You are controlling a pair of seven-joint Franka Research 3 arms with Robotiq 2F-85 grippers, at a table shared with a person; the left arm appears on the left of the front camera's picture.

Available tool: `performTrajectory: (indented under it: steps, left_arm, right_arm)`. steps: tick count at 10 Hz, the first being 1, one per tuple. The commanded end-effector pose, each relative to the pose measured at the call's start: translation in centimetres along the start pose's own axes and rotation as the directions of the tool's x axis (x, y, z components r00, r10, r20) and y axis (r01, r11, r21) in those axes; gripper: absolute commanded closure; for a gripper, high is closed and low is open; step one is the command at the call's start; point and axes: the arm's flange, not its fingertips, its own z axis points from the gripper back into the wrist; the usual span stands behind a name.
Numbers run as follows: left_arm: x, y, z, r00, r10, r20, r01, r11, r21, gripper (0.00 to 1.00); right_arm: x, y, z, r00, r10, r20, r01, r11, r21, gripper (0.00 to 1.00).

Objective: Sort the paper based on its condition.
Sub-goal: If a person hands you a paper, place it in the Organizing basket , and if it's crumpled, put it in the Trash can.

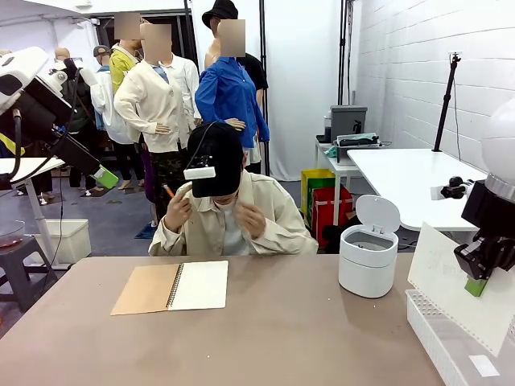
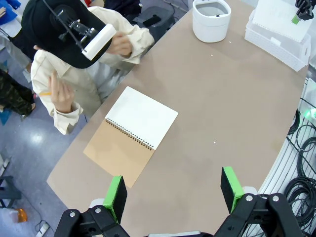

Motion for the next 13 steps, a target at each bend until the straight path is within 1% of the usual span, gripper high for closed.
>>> performTrajectory:
  steps: [1, 3, 5, 7, 10, 11, 12, 13]
  left_arm:
    - [-0.1, 0.1, 0.1, 1.000, 0.001, 0.001, -0.001, 1.000, -0.001, 0.00]
    - [-0.1, 0.1, 0.1, 1.000, 0.001, 0.001, -0.001, 1.000, -0.001, 0.00]
    - [-0.1, 0.1, 0.1, 1.000, 0.001, 0.001, -0.001, 1.000, -0.001, 0.00]
    - [-0.1, 0.1, 0.1, 1.000, 0.001, 0.001, -0.001, 1.000, -0.001, 0.00]
    - [-0.1, 0.1, 0.1, 1.000, 0.001, 0.001, -0.001, 1.000, -0.001, 0.00]
    - [-0.1, 0.1, 0.1, 1.000, 0.001, 0.001, -0.001, 1.000, -0.001, 0.00]
    - [-0.1, 0.1, 0.1, 1.000, 0.001, 0.001, -0.001, 1.000, -0.001, 0.00]
    - [-0.1, 0.1, 0.1, 1.000, 0.001, 0.001, -0.001, 1.000, -0.001, 0.00]
  right_arm:
    - [-4.5, 0.4, -6.8, 0.999, -0.026, -0.030, 0.026, 1.000, -0.001, 1.00]
    - [-4.3, -0.3, -8.8, 0.989, -0.109, -0.103, 0.111, 0.994, 0.020, 1.00]
    - [-4.3, -0.7, -10.2, 0.977, -0.113, -0.180, 0.115, 0.993, 0.004, 1.00]
    - [-4.7, -0.8, -11.4, 0.969, -0.131, -0.209, 0.133, 0.991, -0.005, 1.00]
    - [-4.9, -0.9, -12.9, 0.962, -0.148, -0.228, 0.153, 0.988, 0.004, 1.00]
    - [1.4, -2.5, -8.0, 0.966, -0.123, -0.229, 0.134, 0.990, 0.034, 1.00]
    - [1.4, -2.5, -8.0, 0.966, -0.123, -0.229, 0.134, 0.990, 0.034, 1.00]
    - [1.5, -2.6, -8.4, 0.962, -0.126, -0.241, 0.138, 0.990, 0.035, 0.95]
